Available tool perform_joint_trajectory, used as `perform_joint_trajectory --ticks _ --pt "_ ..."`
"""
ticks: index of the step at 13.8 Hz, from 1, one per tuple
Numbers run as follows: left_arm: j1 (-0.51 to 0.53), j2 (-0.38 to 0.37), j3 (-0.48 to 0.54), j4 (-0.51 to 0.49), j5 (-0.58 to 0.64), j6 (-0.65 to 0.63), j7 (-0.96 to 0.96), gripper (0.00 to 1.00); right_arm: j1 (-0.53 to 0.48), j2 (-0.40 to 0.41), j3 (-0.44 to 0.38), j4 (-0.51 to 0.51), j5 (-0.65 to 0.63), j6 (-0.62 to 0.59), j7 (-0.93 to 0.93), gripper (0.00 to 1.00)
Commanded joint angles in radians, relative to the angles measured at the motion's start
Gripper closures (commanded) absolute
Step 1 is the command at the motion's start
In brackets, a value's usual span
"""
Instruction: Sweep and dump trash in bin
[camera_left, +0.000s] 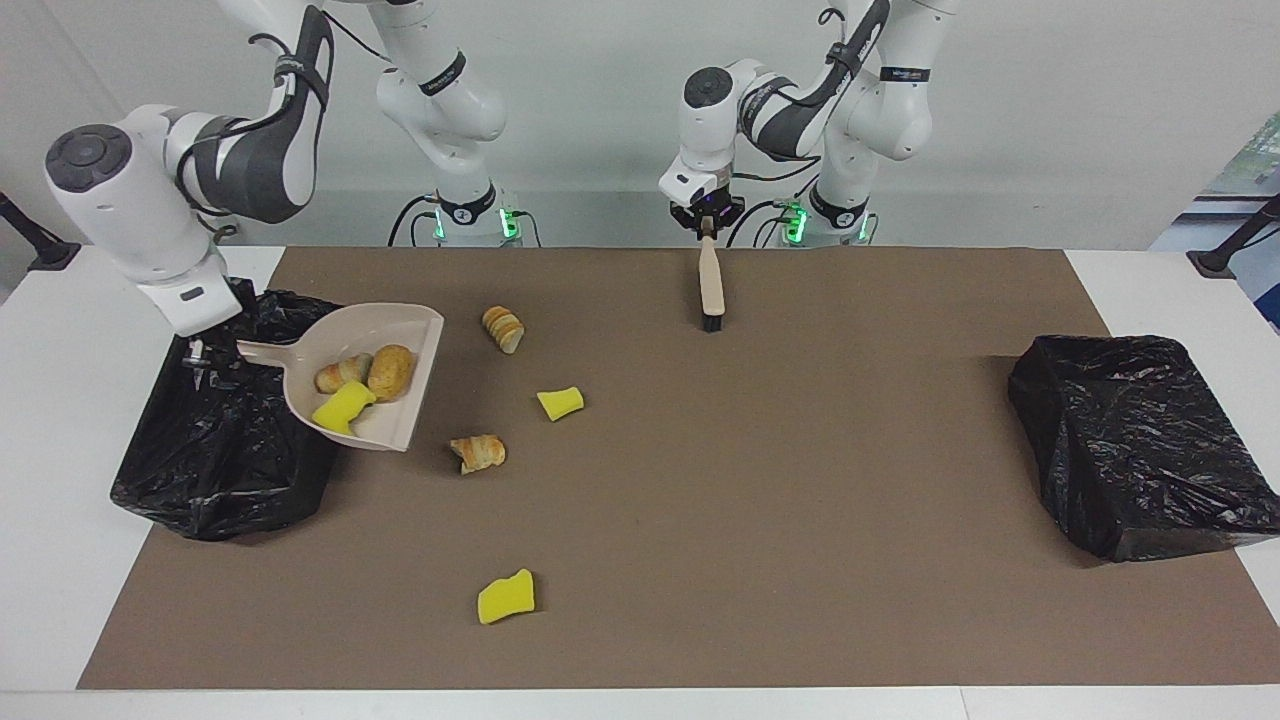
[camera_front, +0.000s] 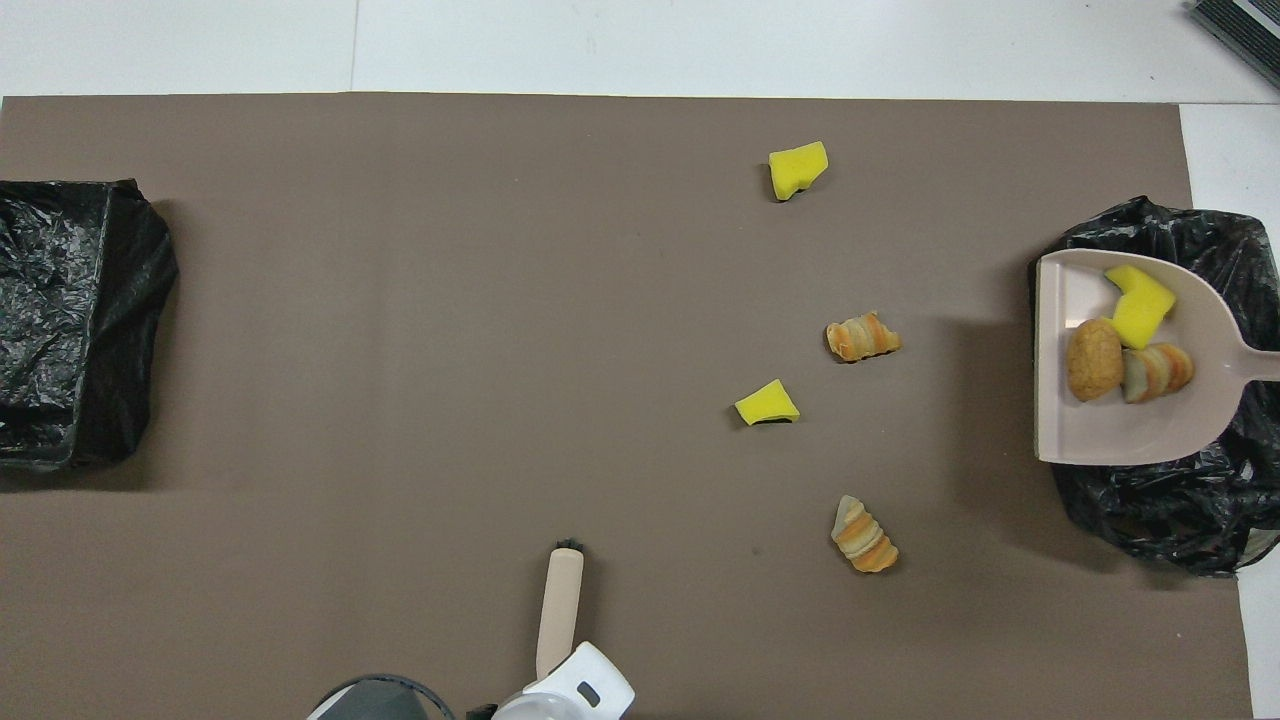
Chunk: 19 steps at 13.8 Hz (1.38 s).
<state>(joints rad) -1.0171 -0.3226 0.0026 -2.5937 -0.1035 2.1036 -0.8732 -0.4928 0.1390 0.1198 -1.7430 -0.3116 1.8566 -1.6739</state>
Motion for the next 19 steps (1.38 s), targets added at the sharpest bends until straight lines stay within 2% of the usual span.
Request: perform_joint_trajectory --ticks 1,5,9,13,17,19 --pt "0.131 0.031 0.003 0.099 -0.007 -0.046 0.12 0.0 -0.032 0.001 0.006 0.013 -0.119 0.053 -0.009 1.0" --pt "0.343 0.03 0.007 0.278 0.074 -0.178 0.349 0.0 -0.02 -0.001 0.004 0.011 -0.38 0.064 0.101 1.0" --pt "0.55 0.048 0.007 0.472 0.136 -0.251 0.627 0.0 0.011 -0.006 0.006 0.007 -0.527 0.049 0.167 1.0" --pt "0.693 0.151 0.008 0.769 0.137 -0.469 0.817 0.0 0.045 -0.038 0.009 0.011 -0.578 -0.029 0.149 1.0" --pt "0.804 0.166 0.008 0.937 0.14 -0.594 0.947 0.0 0.046 -0.098 0.021 0.013 -0.574 -0.065 0.044 1.0" --pt "0.839 0.216 0.01 1.003 0.131 -0.648 0.951 0.0 0.045 -0.107 0.038 0.026 -0.558 -0.076 0.023 1.0"
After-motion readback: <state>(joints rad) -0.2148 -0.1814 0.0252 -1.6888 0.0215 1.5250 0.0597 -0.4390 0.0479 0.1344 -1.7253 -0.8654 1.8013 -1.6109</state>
